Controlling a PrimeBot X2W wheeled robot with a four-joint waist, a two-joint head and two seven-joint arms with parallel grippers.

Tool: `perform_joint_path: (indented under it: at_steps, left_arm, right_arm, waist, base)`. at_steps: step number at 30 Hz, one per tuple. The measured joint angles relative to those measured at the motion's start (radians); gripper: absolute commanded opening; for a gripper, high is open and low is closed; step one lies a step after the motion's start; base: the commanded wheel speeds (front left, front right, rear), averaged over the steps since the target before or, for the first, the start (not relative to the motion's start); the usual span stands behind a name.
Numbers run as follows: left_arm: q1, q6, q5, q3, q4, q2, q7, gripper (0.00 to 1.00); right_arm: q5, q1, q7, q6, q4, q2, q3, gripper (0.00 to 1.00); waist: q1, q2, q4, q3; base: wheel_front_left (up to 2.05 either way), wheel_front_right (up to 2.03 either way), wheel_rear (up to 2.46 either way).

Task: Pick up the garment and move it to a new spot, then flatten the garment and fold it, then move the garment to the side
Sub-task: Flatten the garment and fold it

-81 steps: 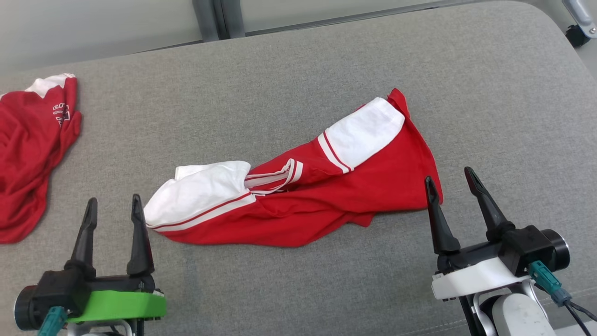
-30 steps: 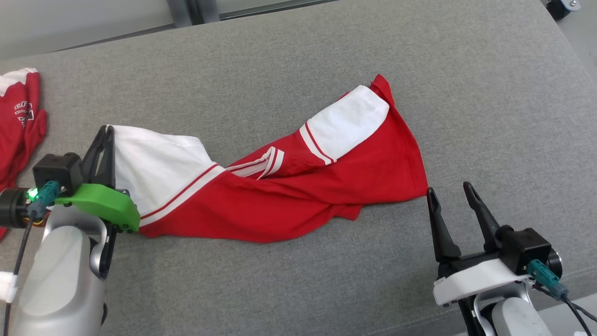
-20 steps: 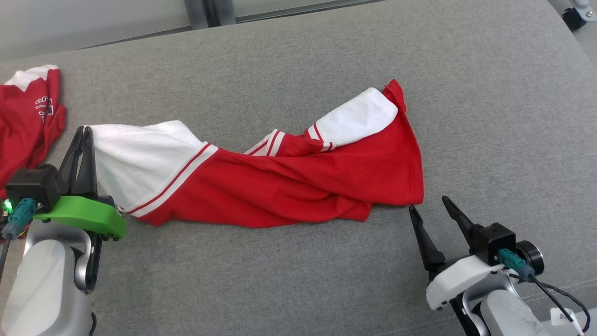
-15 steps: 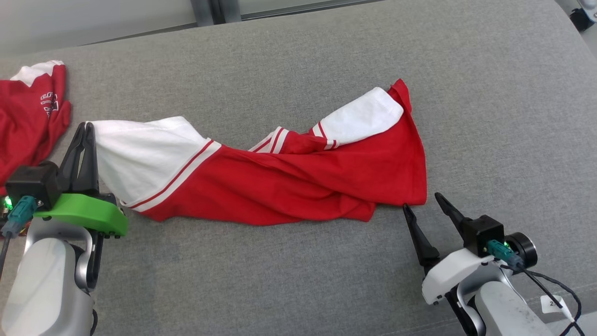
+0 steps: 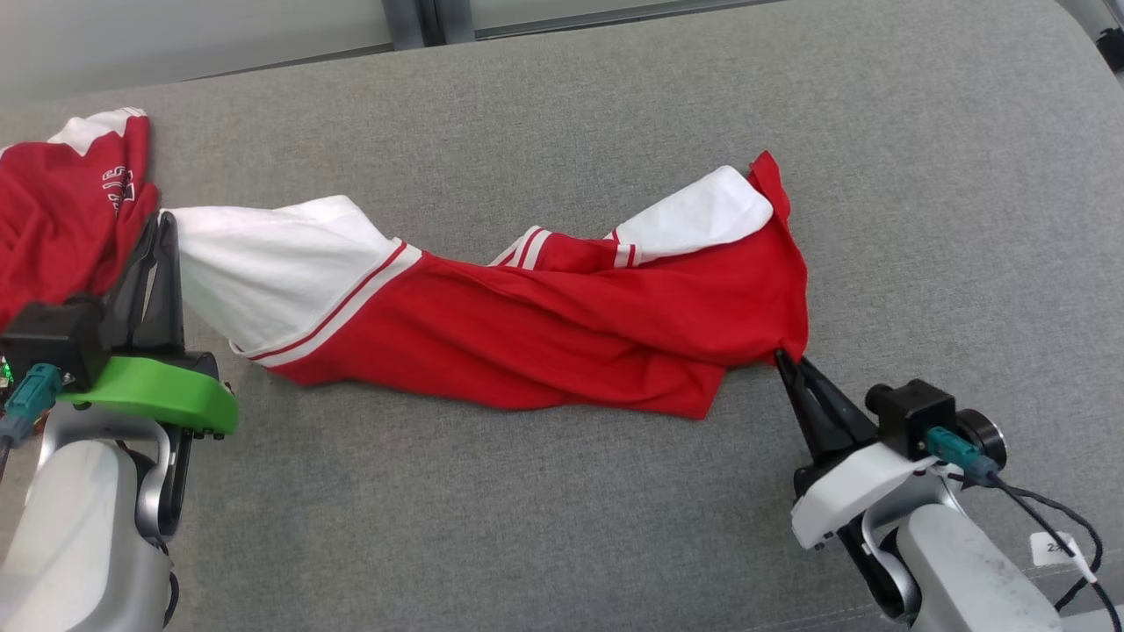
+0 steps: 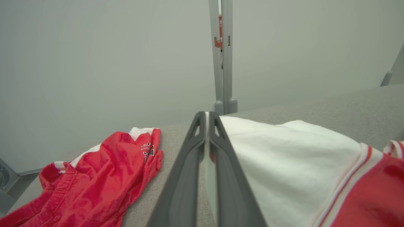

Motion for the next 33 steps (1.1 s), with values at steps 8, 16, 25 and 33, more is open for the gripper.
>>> perform_joint_path:
  at_steps: [8, 16, 25, 33]
  left_arm:
    - [-0.030, -0.029, -0.001, -0.035, -0.121, 0.038, -0.013, 0.00]
    - [-0.167, -0.048, -0.028, -0.091, -0.263, 0.081, 0.031, 0.00]
    - [-0.382, -0.053, -0.086, -0.161, -0.330, 0.135, 0.130, 0.00]
    - [-0.700, -0.055, -0.134, -0.317, -0.181, 0.211, 0.204, 0.00]
  right_arm:
    - [0.256, -0.002, 0.000, 0.000, -0.200, -0.089, -0.070, 0.00]
    - [0.485, -0.182, 0.000, 0.000, -0.254, -0.267, -0.048, 0.00]
    - [0.586, -0.404, 0.088, 0.000, -0.244, -0.420, 0.005, 0.00]
    - [0.570, -0.711, 0.277, 0.000, -0.077, -0.379, 0.062, 0.00]
  waist:
    - [0.0000, 0.0000, -0.014, -0.047]
    - [0.0000, 0.0000, -0.033, -0.119]
    - [0.0000, 0.0000, -0.040, -0.170]
    - [0.0000, 0.0000, -0.044, -0.102]
  base:
    - [0.00, 0.00, 0.00]
    - [0.00, 0.00, 0.00]
    - [0.00, 0.00, 0.00]
    - [0.00, 0.00, 0.00]
